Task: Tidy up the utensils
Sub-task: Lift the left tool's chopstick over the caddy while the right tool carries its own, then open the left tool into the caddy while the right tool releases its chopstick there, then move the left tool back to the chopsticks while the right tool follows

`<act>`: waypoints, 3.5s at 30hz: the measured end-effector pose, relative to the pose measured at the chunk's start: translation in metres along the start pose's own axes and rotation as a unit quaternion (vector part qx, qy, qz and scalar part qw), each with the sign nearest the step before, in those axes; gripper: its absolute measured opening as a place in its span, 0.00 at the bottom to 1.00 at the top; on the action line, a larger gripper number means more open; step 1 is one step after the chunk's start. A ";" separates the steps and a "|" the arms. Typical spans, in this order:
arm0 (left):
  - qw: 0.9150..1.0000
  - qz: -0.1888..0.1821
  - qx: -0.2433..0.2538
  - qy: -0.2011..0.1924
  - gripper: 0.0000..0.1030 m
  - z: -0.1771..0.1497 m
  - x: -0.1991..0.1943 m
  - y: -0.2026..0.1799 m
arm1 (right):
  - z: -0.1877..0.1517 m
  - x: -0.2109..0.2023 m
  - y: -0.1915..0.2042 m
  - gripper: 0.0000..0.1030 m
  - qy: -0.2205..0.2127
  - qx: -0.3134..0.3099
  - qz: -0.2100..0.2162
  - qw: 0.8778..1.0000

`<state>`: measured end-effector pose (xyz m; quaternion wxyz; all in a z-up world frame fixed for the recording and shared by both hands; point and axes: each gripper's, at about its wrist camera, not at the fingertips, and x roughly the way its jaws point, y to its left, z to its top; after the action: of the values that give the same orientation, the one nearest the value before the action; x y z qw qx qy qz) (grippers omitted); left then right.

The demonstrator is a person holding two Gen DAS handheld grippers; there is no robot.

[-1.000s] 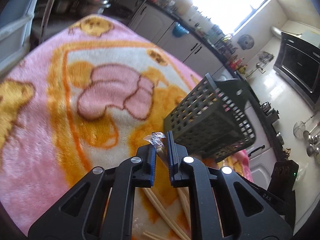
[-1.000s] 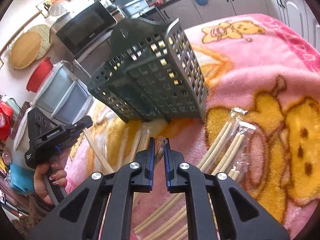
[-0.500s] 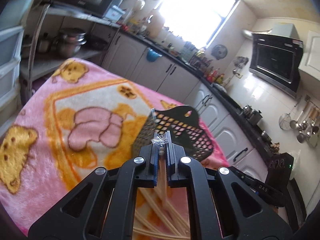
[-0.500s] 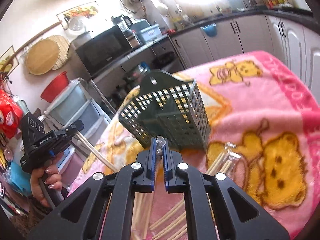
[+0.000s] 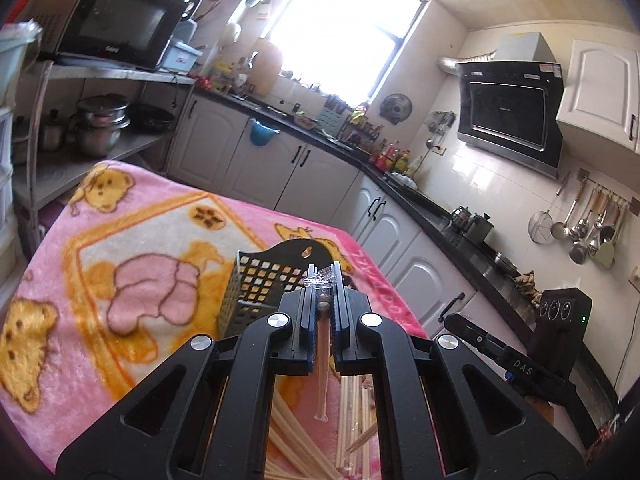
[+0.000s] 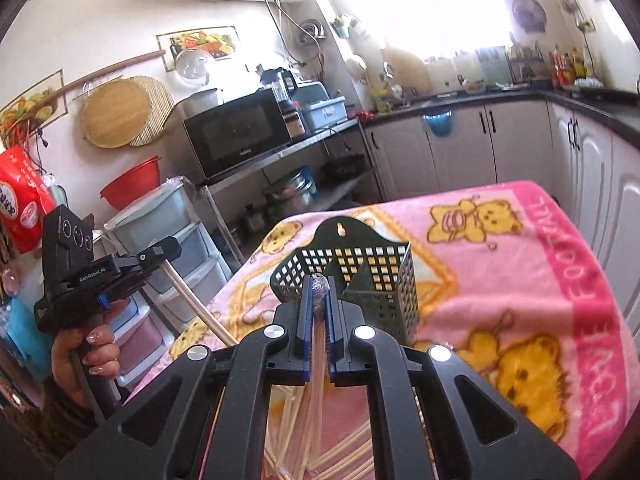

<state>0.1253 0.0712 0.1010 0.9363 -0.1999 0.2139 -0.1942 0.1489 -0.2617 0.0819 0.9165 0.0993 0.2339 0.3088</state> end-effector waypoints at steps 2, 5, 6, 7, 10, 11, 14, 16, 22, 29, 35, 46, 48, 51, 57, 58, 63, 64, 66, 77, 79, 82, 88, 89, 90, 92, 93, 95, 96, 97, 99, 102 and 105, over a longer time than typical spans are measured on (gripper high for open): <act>1.000 -0.003 0.006 -0.002 0.03 0.004 0.002 -0.005 | 0.003 -0.002 0.001 0.05 -0.005 -0.006 -0.002 1.000; 1.000 -0.005 0.015 -0.005 0.03 0.009 0.006 -0.010 | 0.010 -0.003 0.003 0.05 -0.013 -0.014 -0.003 1.000; 1.000 -0.005 0.017 -0.006 0.03 0.011 0.006 -0.011 | 0.012 -0.003 0.004 0.05 -0.016 -0.017 -0.003 1.000; 1.000 -0.006 0.021 -0.007 0.03 0.013 0.008 -0.014 | 0.015 -0.003 0.006 0.05 -0.020 -0.020 -0.002 1.000; 0.999 -0.006 0.036 -0.014 0.03 0.021 0.012 -0.023 | 0.023 -0.004 0.012 0.05 -0.031 -0.035 -0.006 0.999; 0.999 -0.006 0.039 -0.016 0.03 0.023 0.012 -0.025 | 0.025 -0.003 0.013 0.05 -0.034 -0.039 -0.007 0.999; 0.998 -0.005 0.051 -0.024 0.03 0.033 0.015 -0.031 | 0.034 -0.001 0.016 0.05 -0.043 -0.052 -0.013 0.998; 0.998 -0.003 0.055 -0.027 0.03 0.039 0.017 -0.033 | 0.041 0.001 0.017 0.05 -0.049 -0.059 -0.014 0.997; 0.997 0.010 0.065 -0.048 0.03 0.057 0.016 -0.035 | 0.062 0.005 0.017 0.05 -0.073 -0.064 -0.016 0.995; 0.993 0.035 0.078 -0.081 0.03 0.084 0.012 -0.034 | 0.090 0.012 0.015 0.05 -0.101 -0.071 -0.023 0.992; 0.989 0.062 0.091 -0.099 0.03 0.101 0.015 -0.032 | 0.115 0.019 0.013 0.05 -0.129 -0.075 -0.037 0.988; 0.985 0.094 0.098 -0.103 0.03 0.093 0.038 -0.021 | 0.127 0.050 -0.001 0.05 -0.146 -0.096 -0.080 0.981; 0.986 0.098 0.097 -0.098 0.03 0.089 0.046 -0.017 | 0.124 0.059 -0.005 0.05 -0.139 -0.093 -0.084 0.982; 0.986 0.103 0.096 -0.089 0.03 0.080 0.057 -0.011 | 0.119 0.068 -0.009 0.05 -0.134 -0.094 -0.089 0.982; 0.986 0.116 0.093 -0.072 0.03 0.064 0.081 0.001 | 0.101 0.088 -0.018 0.05 -0.126 -0.080 -0.092 0.985; 0.987 0.116 0.093 -0.068 0.03 0.061 0.086 0.003 | 0.097 0.091 -0.020 0.05 -0.124 -0.077 -0.093 0.985; 0.989 0.113 0.087 -0.049 0.03 0.046 0.098 0.011 | 0.085 0.103 -0.027 0.06 -0.112 -0.062 -0.098 0.987; 0.989 0.111 0.086 -0.046 0.03 0.043 0.099 0.012 | 0.083 0.104 -0.029 0.06 -0.111 -0.058 -0.099 0.987; 0.990 0.109 0.084 -0.040 0.03 0.038 0.102 0.014 | 0.079 0.106 -0.031 0.06 -0.108 -0.053 -0.099 0.988; 0.992 0.107 0.065 -0.023 0.03 0.020 0.110 0.019 | 0.057 0.102 -0.040 0.33 -0.093 -0.034 -0.113 0.989; 0.992 0.107 0.063 -0.021 0.05 0.019 0.109 0.020 | 0.054 0.098 -0.041 0.34 -0.092 -0.031 -0.117 0.988; 0.992 0.109 0.055 -0.019 0.18 0.018 0.106 0.022 | 0.049 0.093 -0.043 0.42 -0.088 -0.023 -0.119 0.989; 0.993 0.107 0.037 -0.022 0.39 0.016 0.092 0.026 | 0.042 0.084 -0.043 0.53 -0.073 -0.021 -0.125 0.989; 0.993 0.107 0.035 -0.023 0.41 0.016 0.090 0.026 | 0.041 0.083 -0.043 0.53 -0.069 -0.023 -0.127 0.989; 0.994 0.107 0.031 -0.023 0.46 0.015 0.088 0.027 | 0.039 0.083 -0.042 0.53 -0.066 -0.024 -0.127 0.989; 0.994 0.107 0.027 -0.026 0.53 0.013 0.083 0.026 | 0.035 0.080 -0.041 0.56 -0.061 -0.026 -0.129 0.989; 0.994 0.106 0.026 -0.028 0.58 0.012 0.080 0.026 | 0.033 0.078 -0.040 0.57 -0.060 -0.026 -0.130 0.989; 0.994 0.106 0.024 -0.030 0.64 0.011 0.077 0.025 | 0.030 0.075 -0.039 0.60 -0.058 -0.026 -0.130 0.990; 0.994 0.105 0.022 -0.030 0.69 0.010 0.075 0.025 | 0.029 0.074 -0.038 0.61 -0.057 -0.026 -0.131 0.989; 0.994 0.104 0.020 -0.031 0.74 0.010 0.073 0.024 | 0.028 0.072 -0.038 0.63 -0.057 -0.027 -0.131 0.989; 0.994 0.103 0.017 -0.036 0.81 0.008 0.067 0.023 | 0.026 0.068 -0.036 0.64 -0.058 -0.028 -0.130 0.989; 0.994 0.102 0.014 -0.043 0.90 0.006 0.060 0.021 | 0.023 0.062 -0.034 0.68 -0.059 -0.031 -0.131 0.989; 0.994 0.102 0.014 -0.047 0.90 0.002 0.054 0.018 | 0.021 0.056 -0.031 0.69 -0.061 -0.033 -0.131 0.989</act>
<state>0.1758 0.0631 0.0768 0.9629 -0.1728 0.1863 -0.0911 0.2142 -0.2529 0.0692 0.9643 0.0565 0.1783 0.1874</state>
